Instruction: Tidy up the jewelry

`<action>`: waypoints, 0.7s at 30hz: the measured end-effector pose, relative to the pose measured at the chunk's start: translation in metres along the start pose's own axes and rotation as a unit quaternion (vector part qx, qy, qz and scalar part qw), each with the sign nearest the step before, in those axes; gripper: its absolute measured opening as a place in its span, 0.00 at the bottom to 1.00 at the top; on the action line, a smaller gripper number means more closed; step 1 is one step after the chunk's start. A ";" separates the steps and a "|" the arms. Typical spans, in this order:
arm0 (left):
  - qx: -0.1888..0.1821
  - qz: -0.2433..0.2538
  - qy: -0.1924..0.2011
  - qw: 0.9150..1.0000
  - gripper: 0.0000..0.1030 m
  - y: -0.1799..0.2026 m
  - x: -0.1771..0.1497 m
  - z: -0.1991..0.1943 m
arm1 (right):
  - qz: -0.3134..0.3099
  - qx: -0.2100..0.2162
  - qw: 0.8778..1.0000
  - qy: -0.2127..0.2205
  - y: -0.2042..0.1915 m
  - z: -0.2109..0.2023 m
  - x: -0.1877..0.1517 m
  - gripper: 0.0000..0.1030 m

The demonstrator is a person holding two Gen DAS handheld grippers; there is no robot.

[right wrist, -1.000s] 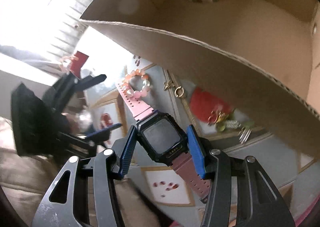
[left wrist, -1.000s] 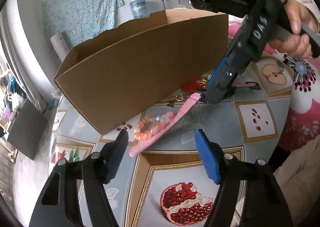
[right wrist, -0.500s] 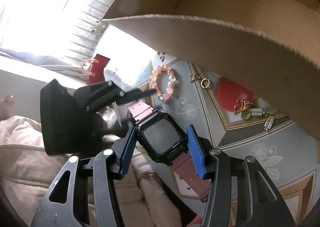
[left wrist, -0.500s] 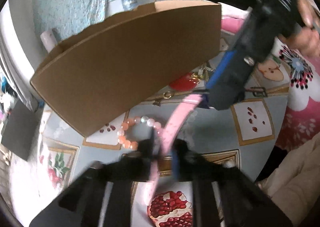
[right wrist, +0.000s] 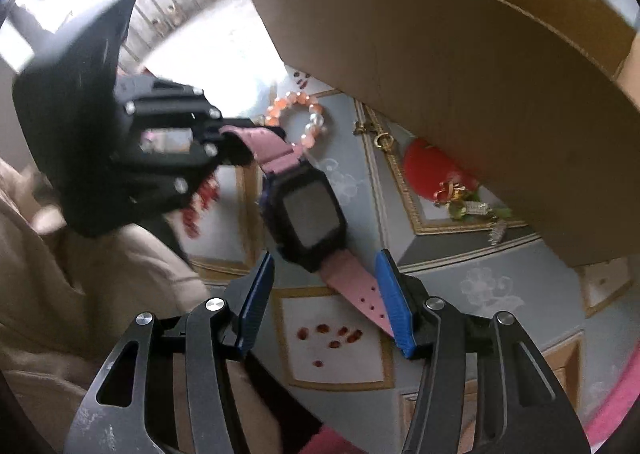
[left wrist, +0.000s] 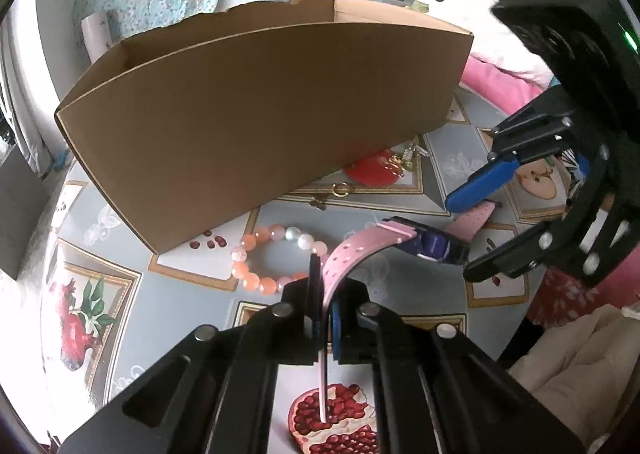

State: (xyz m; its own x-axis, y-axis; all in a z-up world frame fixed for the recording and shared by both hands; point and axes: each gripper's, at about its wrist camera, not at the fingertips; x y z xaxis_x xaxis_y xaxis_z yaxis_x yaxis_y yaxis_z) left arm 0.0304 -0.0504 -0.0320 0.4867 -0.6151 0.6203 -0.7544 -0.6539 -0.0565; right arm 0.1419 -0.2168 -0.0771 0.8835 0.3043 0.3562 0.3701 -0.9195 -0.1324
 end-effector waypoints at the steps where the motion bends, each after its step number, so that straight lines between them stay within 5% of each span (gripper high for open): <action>1: 0.001 0.000 0.000 1.000 0.03 0.000 0.000 0.000 | -0.016 -0.020 1.000 0.006 -0.007 0.002 -0.004 0.46; 6: 0.008 -0.007 0.000 1.000 0.03 -0.001 -0.002 -0.001 | -0.051 -0.066 0.996 0.040 -0.033 0.012 -0.020 0.35; 11: 0.011 -0.021 0.004 1.000 0.03 -0.004 -0.007 -0.003 | -0.016 -0.093 0.993 0.078 -0.039 0.006 -0.032 0.08; 18: 0.038 0.004 0.067 0.997 0.03 0.009 0.011 -0.058 | 0.006 -0.133 0.976 0.173 -0.067 -0.051 -0.040 0.06; 21: 0.042 0.011 0.122 0.992 0.03 0.005 0.035 -0.101 | -0.011 -0.160 0.959 0.233 -0.081 -0.095 -0.036 0.06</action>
State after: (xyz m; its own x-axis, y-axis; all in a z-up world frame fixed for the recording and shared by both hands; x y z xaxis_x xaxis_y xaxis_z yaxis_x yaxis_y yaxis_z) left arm -0.0006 -0.0310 0.0682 0.3420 -0.5103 0.7890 -0.7195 -0.6823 -0.1294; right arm 0.0527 -0.1772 0.0084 0.6241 0.2496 0.7404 0.2145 -0.9659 0.1448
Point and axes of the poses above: each gripper's, at about its wrist camera, not at the fingertips, and z roughly the way its jaws point, y to its right, x to its top, and after that the axes turned 9 degrees about z, right-handed
